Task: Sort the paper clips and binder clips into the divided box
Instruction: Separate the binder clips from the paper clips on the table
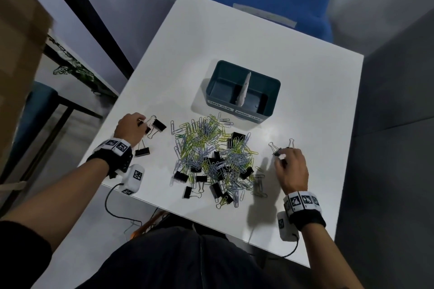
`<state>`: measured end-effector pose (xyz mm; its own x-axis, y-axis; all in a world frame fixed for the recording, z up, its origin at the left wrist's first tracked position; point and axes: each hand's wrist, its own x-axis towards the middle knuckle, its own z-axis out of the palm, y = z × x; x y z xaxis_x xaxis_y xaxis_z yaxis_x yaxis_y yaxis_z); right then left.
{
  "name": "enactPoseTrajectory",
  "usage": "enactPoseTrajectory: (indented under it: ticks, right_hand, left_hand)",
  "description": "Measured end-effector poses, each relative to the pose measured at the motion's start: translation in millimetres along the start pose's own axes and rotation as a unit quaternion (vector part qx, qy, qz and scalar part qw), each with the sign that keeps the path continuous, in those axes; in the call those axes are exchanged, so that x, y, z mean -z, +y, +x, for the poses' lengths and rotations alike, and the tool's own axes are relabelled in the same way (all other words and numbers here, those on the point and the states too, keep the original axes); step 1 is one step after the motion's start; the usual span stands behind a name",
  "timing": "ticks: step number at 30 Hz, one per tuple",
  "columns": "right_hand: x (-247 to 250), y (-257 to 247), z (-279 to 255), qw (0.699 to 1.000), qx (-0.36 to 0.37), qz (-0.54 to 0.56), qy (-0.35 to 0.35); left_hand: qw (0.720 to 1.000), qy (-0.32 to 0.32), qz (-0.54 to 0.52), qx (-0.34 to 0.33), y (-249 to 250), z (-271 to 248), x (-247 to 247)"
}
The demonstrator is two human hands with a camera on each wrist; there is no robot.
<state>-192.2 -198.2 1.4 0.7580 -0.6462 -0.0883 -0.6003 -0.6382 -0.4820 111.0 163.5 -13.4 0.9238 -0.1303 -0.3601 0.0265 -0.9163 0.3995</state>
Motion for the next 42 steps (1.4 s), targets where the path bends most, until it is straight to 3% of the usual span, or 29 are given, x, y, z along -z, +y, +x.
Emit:
enactPoseTrajectory:
  ticks: [5,8,11,13,15,21,27,37,42]
  right_hand:
    - [-21,-18,-44,0.987,0.116,-0.007,-0.11]
    - [-33,-27,-72,0.969,0.151,-0.024,-0.194]
    - [-41,-38,-89,0.953,0.204,-0.06,-0.217]
    - [-47,-46,-94,0.941,0.248,-0.075,-0.219]
    - [-54,-50,-95,0.93,0.269,-0.084,-0.237]
    - [-67,-61,-88,0.937,0.244,-0.096,-0.233]
    - [-68,-69,-83,0.954,0.202,-0.055,-0.214]
    - [-72,-68,-83,0.961,0.175,-0.064,-0.202]
    - [-69,-69,-80,0.967,0.154,-0.057,-0.196]
  left_hand:
    - [0.986,0.037,0.064,-0.147,19,-32,3]
    - [0.96,-0.079,0.085,-0.256,28,-72,-1]
    - [0.894,-0.22,0.168,-0.352,28,-114,-17]
    - [0.852,-0.244,0.238,-0.398,20,-133,-34]
    - [0.838,-0.237,0.28,-0.403,10,-143,-51]
    - [0.84,-0.204,0.252,-0.436,19,-141,-74]
    - [0.856,-0.186,0.226,-0.426,40,-138,-81]
    - [0.84,-0.173,0.233,-0.458,51,-138,-85]
    - [0.868,-0.119,0.189,-0.442,57,-136,-80]
